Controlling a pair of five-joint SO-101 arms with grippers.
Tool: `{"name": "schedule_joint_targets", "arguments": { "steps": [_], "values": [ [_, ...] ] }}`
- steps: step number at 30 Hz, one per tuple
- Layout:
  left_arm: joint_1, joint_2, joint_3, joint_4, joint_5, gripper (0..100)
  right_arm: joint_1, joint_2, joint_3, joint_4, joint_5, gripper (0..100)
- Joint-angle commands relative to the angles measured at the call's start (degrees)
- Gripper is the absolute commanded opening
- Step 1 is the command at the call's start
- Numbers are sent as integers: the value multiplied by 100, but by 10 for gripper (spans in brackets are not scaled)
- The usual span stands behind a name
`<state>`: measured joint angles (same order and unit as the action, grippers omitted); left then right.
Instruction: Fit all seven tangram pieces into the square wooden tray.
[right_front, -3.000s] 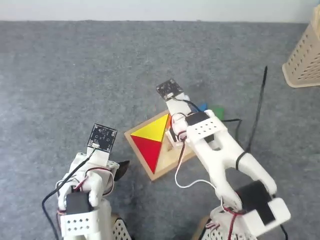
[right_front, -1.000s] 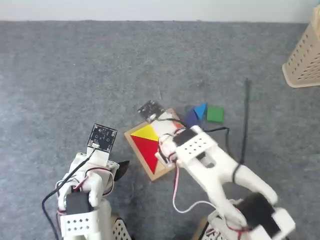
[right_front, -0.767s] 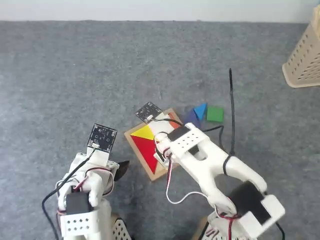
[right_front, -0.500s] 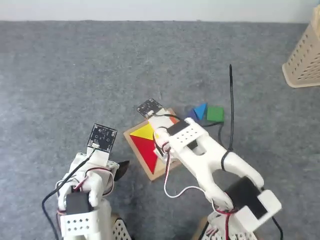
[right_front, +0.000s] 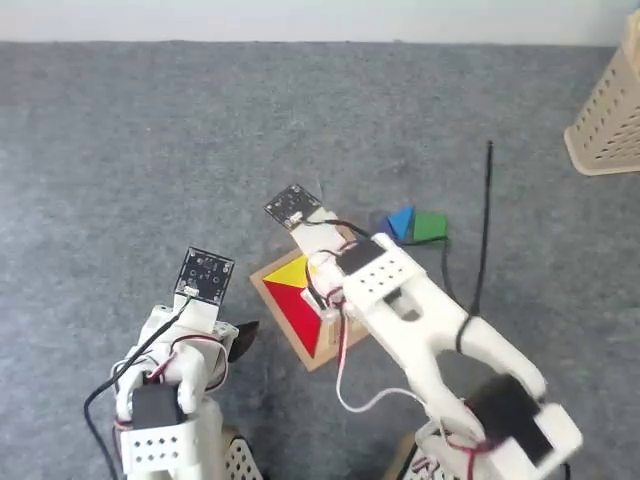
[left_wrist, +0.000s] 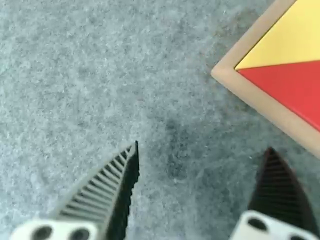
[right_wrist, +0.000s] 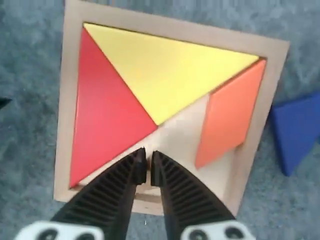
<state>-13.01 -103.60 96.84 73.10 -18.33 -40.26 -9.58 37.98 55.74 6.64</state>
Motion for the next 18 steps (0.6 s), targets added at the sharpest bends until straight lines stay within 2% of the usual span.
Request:
{"name": "schedule_joint_targets", "arguments": {
  "steps": [1,10,16,18],
  "values": [
    [26,-79,-31,0,-26,353,31,-848,211,-4,-44,13],
    [26,-79,-31,0,-26,353,31,-1947,1292,-532,158,12],
    [26,-79,-31,0,-26,353,-31,-1824,1292,-532,237,19],
    [26,-79,-31,0,-26,353,-101,-1701,1284,-514,281,57]
  ]
}}
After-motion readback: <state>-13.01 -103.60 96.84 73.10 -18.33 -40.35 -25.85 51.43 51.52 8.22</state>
